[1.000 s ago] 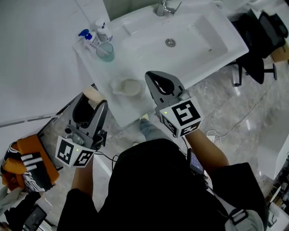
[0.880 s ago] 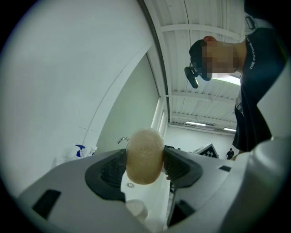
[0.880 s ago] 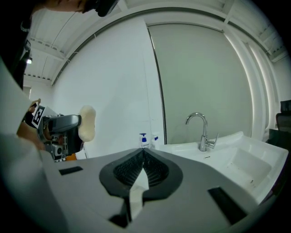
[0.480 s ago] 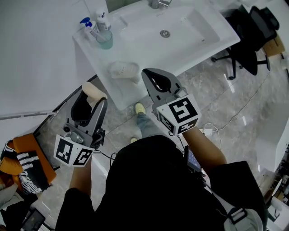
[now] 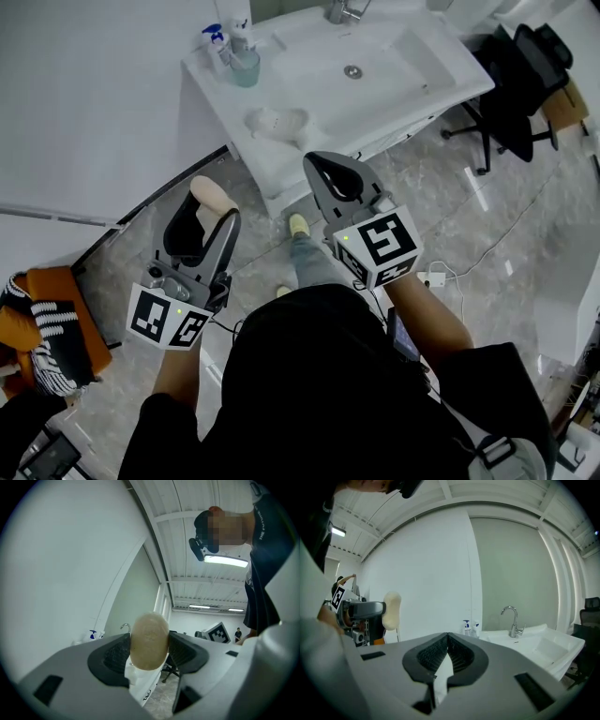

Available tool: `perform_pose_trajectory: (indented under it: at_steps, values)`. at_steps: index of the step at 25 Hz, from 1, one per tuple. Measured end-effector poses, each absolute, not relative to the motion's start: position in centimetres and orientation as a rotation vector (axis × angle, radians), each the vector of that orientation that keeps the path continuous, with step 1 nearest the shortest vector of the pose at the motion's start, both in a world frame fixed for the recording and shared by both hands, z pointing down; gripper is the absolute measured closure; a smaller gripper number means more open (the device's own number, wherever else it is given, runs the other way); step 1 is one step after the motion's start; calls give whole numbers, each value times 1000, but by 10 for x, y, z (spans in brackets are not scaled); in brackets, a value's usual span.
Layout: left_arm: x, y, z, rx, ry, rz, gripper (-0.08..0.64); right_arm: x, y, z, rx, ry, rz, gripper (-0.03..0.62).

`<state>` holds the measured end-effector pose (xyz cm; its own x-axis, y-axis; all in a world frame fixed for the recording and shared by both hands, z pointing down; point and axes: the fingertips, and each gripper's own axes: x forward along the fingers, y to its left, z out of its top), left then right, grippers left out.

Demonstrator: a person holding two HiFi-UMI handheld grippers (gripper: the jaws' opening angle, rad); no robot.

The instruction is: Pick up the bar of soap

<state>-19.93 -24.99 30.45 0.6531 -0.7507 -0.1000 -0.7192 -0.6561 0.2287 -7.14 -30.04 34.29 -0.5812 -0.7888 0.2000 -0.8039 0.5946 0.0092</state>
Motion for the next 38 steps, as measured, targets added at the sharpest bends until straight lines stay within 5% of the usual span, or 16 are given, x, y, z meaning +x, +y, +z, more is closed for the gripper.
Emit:
perform_pose_trajectory:
  at_steps: [17, 38]
  values:
    - [-228, -170, 295, 2675, -1280, -347, 291, -91, -214, 337, 1300, -2606, 82, 588]
    - [-147, -144, 287, 2675, -1277, -269, 291, -10, -194, 329, 1299, -2625, 113, 588]
